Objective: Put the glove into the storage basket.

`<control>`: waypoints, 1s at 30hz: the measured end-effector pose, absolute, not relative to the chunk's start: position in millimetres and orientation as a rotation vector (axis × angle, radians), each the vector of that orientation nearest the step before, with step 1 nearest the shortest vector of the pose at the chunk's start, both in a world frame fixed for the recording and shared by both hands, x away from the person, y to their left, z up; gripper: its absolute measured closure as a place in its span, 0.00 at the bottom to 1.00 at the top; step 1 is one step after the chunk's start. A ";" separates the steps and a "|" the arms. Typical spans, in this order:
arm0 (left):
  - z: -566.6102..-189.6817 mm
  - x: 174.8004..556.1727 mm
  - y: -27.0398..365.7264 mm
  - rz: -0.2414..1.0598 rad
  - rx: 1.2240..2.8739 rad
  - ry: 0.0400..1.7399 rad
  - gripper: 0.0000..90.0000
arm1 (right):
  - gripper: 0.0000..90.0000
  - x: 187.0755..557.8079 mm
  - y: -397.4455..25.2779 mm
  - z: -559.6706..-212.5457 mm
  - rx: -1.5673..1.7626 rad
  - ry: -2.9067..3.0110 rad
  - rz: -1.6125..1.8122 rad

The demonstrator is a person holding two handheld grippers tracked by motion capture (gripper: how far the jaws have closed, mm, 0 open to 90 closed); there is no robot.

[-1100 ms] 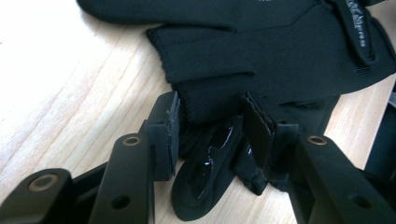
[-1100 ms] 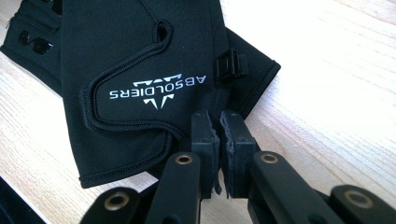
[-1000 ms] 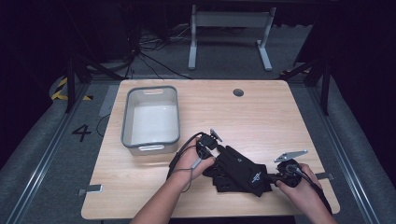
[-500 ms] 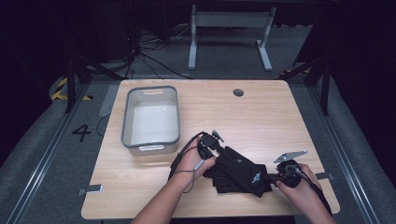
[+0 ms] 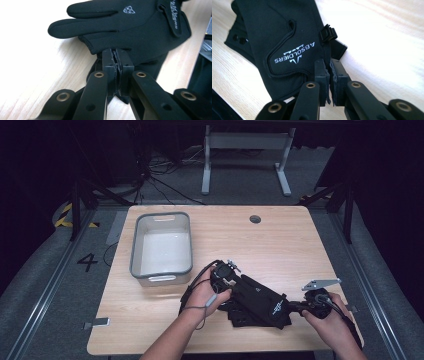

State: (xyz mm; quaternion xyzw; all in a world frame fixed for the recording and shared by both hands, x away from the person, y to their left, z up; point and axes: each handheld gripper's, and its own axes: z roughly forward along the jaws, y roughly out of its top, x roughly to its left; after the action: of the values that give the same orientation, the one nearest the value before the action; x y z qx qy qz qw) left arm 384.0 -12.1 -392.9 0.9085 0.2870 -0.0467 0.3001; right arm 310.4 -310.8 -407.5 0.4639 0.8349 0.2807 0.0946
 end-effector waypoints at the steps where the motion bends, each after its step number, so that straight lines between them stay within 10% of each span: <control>1: -390.8 381.8 -11.1 -0.124 2.411 0.758 0.97 | 0.95 311.0 -311.5 -405.4 1.373 2.471 0.838; 30: -379.8 337.4 -5.8 -0.115 2.445 0.726 0.97 | 0.95 339.3 -299.5 -389.5 1.246 2.476 0.869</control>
State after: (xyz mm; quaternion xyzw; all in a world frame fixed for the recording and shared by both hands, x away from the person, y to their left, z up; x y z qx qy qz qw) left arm 337.4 -5.8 -379.8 0.9165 0.2721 -0.0431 0.2899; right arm 339.3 -299.5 -389.5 0.4258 0.8465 0.2970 0.1182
